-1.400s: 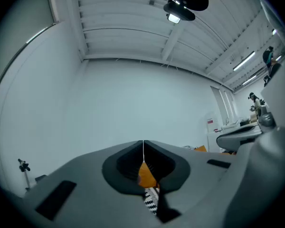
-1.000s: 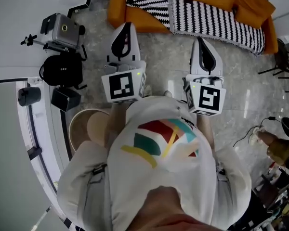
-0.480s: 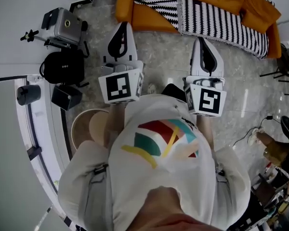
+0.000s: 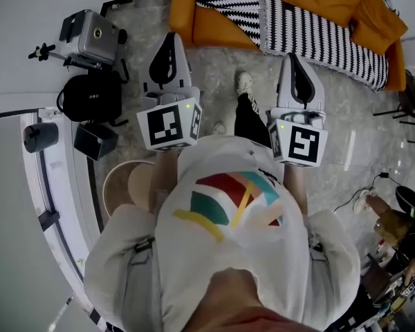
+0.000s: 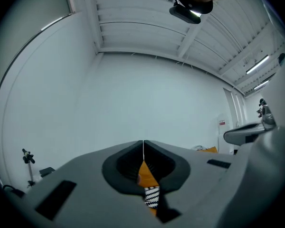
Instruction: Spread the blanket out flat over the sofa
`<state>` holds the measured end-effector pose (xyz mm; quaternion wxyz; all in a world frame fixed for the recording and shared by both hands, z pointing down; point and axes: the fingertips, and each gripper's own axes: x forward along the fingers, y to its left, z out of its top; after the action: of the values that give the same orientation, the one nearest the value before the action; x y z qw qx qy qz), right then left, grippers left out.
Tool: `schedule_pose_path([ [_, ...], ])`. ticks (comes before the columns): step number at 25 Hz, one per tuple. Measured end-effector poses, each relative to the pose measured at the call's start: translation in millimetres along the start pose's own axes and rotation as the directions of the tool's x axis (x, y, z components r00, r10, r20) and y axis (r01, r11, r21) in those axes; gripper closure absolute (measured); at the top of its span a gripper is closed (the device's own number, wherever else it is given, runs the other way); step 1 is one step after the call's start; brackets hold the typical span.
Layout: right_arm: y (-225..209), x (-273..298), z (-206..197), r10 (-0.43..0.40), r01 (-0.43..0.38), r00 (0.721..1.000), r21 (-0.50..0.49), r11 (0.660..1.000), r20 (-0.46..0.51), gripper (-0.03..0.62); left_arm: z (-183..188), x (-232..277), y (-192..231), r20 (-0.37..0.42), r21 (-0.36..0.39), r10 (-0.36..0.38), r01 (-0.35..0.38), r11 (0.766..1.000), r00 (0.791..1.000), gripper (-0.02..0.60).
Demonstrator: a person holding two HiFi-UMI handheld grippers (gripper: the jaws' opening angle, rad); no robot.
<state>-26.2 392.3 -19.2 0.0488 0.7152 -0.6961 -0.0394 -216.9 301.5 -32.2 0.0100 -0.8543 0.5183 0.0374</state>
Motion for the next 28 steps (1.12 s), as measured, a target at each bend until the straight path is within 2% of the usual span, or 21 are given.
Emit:
schedule_pose_path([
  [4,-13.4,26.9,-7.1,0.001,-0.002,1.000,0.027,1.000,0.017,0.589,-6.2,19.9,-0.2,-0.001,0.027,0.000,0.000,1.000,1.000,0.565],
  [8,-36.7,62.6,-17.7,-0.011,0.010,1.000,0.047,0.999,0.019,0.589,-21.1,55.6,-1.7,-0.028,0.006,-0.001,0.001,1.000,1.000,0.565],
  [17,-107.8,163.4,-23.0,-0.016,0.015,1.000,0.065,0.998,0.017,0.589,-7.0,188.3,-14.1,-0.008,0.046,0.015,-0.014,0.999,1.000,0.565],
  [22,-146.3,228.1,-12.6,0.035,-0.043,0.997,0.123,0.992,0.064,0.589,-1.2,262.4,-31.2,0.000,0.074,0.004,-0.004,0.997,1.000,0.565],
  [28,-177.8,301.3,-14.1,0.102,-0.105,0.994,0.079,0.991,0.042,0.589,3.4,342.3,-44.6,0.007,0.095,0.015,-0.016,0.995,1.000,0.565],
])
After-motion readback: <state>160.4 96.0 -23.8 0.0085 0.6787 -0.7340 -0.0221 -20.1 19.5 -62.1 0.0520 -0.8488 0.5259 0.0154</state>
